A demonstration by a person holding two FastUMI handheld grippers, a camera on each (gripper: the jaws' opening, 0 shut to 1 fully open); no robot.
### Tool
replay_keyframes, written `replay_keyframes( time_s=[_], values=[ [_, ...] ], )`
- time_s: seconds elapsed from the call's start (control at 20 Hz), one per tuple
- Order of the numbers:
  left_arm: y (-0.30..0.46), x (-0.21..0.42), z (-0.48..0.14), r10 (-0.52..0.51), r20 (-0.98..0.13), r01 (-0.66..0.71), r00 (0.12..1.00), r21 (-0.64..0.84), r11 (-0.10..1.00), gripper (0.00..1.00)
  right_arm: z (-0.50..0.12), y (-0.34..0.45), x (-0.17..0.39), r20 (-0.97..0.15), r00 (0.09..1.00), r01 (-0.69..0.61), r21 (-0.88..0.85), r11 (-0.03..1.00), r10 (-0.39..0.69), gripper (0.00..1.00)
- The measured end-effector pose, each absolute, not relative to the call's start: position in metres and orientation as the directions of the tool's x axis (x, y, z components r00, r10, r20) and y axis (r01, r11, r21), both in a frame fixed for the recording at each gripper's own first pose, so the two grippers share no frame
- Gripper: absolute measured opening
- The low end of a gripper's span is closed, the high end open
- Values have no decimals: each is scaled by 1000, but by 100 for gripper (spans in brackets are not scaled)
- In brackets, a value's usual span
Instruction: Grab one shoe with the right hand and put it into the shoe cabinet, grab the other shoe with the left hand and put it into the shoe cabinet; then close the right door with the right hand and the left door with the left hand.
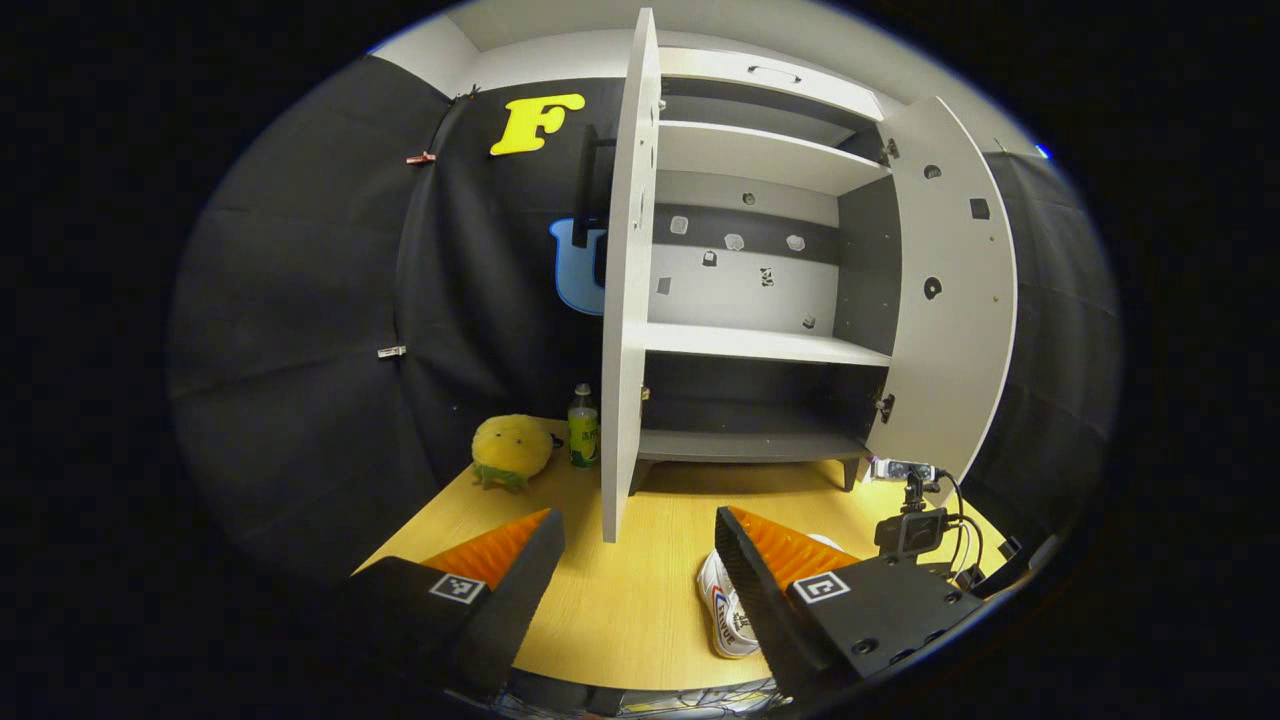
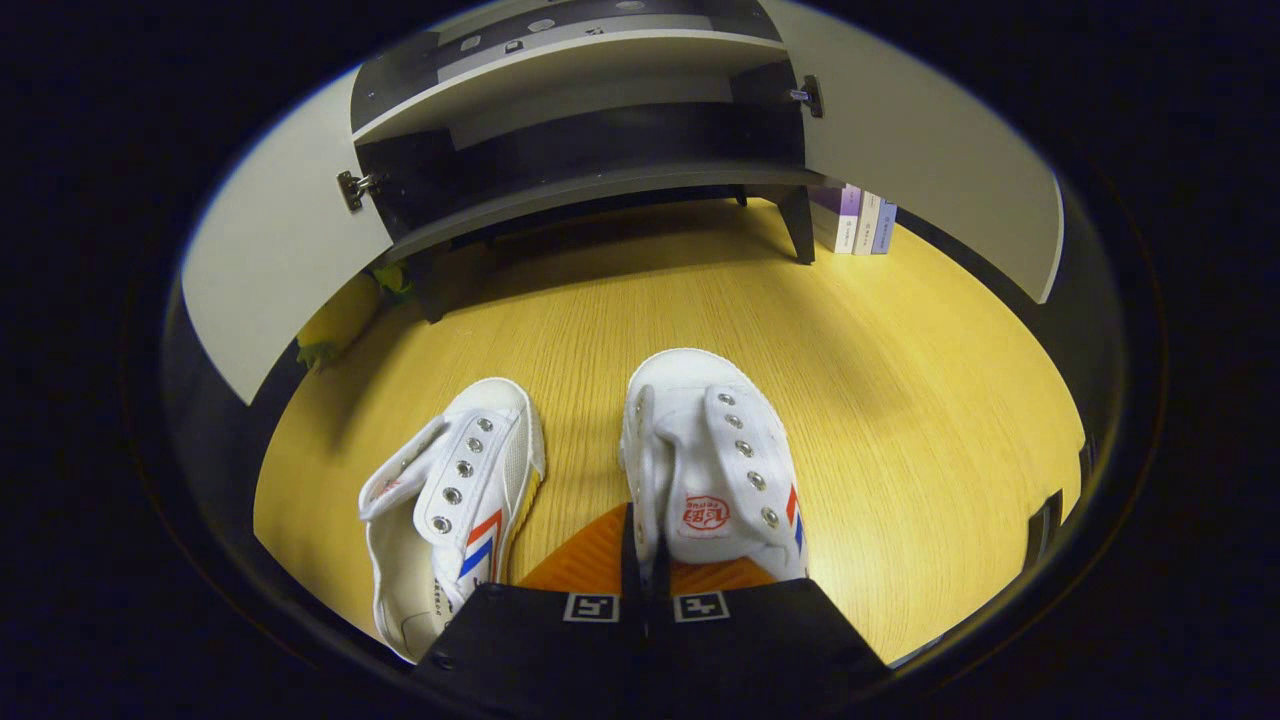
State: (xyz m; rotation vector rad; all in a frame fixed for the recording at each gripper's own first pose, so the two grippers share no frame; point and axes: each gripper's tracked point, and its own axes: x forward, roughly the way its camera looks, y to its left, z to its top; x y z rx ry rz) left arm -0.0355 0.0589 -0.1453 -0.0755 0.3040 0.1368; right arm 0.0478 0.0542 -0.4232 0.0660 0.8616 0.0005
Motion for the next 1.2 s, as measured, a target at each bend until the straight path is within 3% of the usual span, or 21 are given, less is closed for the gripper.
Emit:
replay_keyframes(
  time_s=[0.5, 0.9, 1.2],
  values=[
    [49, -52, -135, 108, -272, -121, 956, -28, 992, 95, -347, 66, 53, -673, 734, -39, 98, 994, 95, 5],
    [47, -59, -113, 107, -213, -115, 971, -27, 993, 95, -199, 103, 88, -465, 860, -230, 11, 973, 209, 5],
    [45, -50, -97, 119, -182, -129, 976, -40, 991, 95, -98, 129, 138, -323, 907, -286, 5, 958, 272, 5]
  ],
)
